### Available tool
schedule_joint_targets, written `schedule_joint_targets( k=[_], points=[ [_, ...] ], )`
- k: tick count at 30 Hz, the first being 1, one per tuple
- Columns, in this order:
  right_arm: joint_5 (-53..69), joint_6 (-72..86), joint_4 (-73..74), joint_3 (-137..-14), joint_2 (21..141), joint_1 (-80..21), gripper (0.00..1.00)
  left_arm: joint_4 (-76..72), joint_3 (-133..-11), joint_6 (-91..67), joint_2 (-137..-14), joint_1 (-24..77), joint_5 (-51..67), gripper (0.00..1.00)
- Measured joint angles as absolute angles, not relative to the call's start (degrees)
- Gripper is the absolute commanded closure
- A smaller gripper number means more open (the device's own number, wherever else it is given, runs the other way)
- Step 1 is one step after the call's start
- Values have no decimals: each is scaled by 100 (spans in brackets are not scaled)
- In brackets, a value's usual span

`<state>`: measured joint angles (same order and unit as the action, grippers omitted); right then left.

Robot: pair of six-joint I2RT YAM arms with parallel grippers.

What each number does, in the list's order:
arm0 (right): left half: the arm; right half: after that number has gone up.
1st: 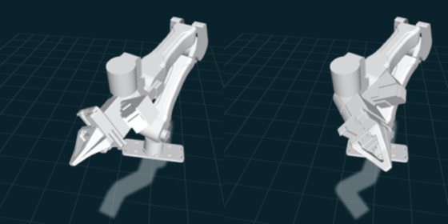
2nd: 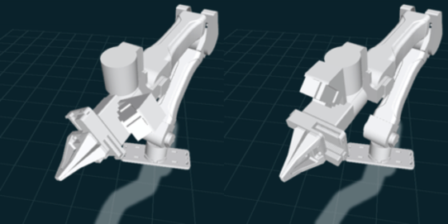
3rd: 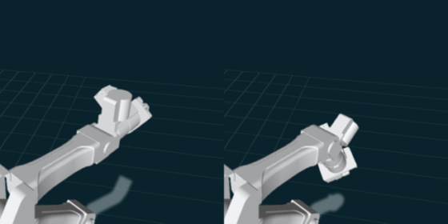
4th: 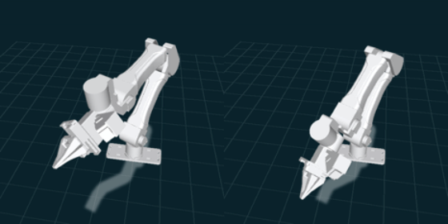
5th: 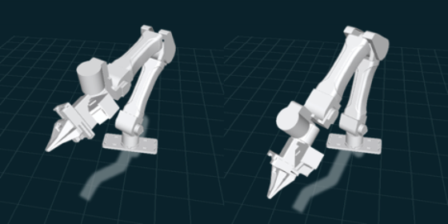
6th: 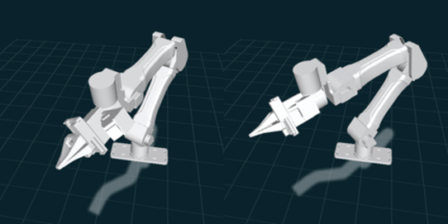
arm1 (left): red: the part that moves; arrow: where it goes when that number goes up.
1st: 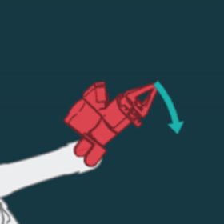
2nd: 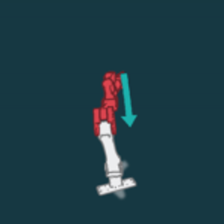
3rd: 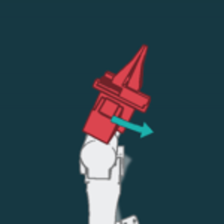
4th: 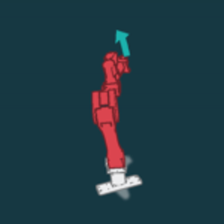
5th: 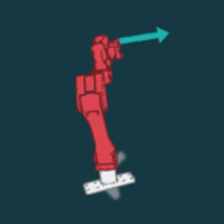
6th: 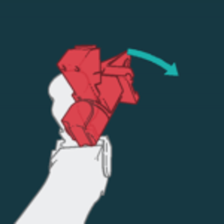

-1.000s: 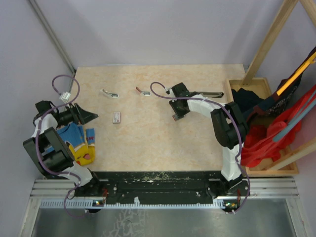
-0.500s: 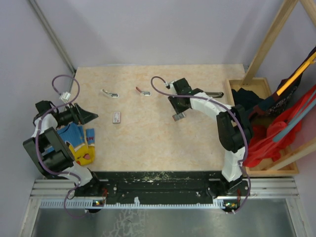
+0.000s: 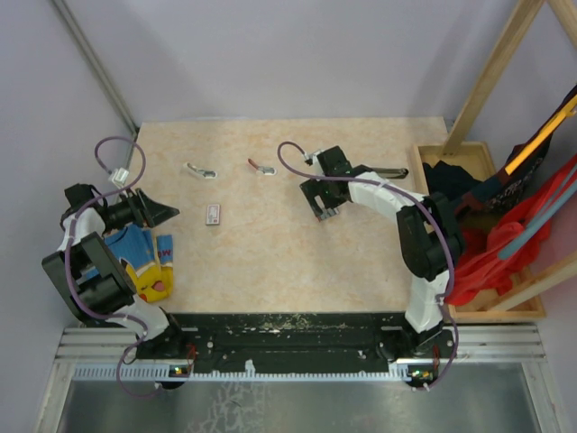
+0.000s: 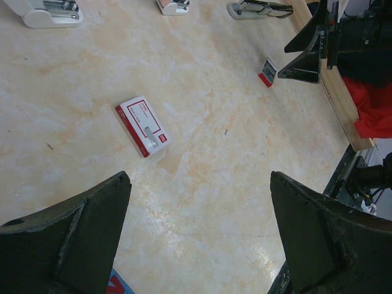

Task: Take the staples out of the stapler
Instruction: Place the staple in the staple box.

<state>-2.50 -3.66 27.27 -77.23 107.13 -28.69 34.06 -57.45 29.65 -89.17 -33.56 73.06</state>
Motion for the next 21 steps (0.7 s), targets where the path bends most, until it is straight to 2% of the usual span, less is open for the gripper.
schedule_joint_targets(
  k=[8,21],
  points=[
    [-121,-333,2617,-7642,10711,-2875,10,3406,-5745,2963,-8917,-3365,7306,0],
    [-117,-333,2569,-7317,10711,-3081,20,3406,-5745,2965,-8917,-3365,7306,0]
  ],
)
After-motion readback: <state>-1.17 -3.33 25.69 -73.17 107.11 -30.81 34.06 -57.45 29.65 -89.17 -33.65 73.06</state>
